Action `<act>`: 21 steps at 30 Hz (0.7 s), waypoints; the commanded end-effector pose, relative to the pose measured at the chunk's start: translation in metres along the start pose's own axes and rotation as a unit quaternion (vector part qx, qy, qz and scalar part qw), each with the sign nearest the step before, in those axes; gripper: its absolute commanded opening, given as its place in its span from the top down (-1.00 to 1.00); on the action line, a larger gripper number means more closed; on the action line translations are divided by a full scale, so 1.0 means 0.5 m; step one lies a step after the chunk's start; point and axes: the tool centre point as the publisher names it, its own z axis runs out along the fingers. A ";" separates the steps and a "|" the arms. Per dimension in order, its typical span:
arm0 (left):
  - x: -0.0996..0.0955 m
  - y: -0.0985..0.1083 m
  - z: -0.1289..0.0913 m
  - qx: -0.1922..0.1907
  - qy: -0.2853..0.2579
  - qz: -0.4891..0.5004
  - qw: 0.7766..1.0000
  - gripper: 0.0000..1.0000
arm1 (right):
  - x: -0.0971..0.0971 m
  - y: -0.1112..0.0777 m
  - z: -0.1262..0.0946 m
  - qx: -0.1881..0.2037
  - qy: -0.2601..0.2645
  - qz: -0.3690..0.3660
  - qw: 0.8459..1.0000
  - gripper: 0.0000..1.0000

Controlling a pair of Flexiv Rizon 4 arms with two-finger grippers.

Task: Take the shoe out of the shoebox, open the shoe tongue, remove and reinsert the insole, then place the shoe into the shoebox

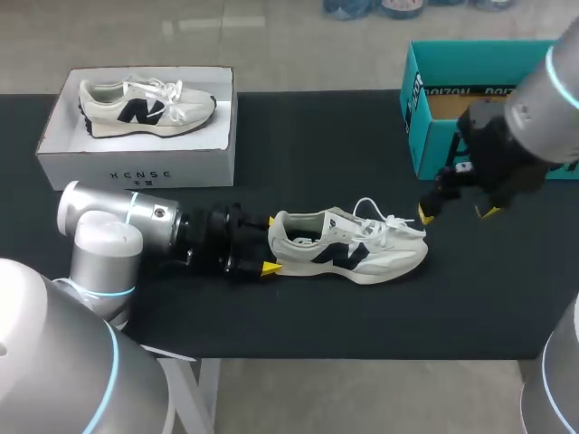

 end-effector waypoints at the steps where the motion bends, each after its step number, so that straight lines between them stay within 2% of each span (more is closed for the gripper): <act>1: 0.004 0.003 0.001 -0.001 -0.001 0.001 1.000 1.00 | 0.115 0.069 0.094 0.056 -0.223 0.018 0.973 -1.00; 17: 0.004 0.003 0.001 -0.001 -0.001 0.001 1.000 1.00 | 0.115 0.069 0.094 0.056 -0.223 0.018 0.973 -1.00; 19: 0.004 0.003 0.001 -0.001 -0.001 0.001 1.000 1.00 | 0.125 0.072 0.114 0.068 -0.267 0.045 0.960 -1.00; 21: 0.004 0.003 0.001 -0.001 -0.001 0.001 1.000 1.00 | 0.129 0.080 0.139 0.084 -0.274 0.075 0.955 -1.00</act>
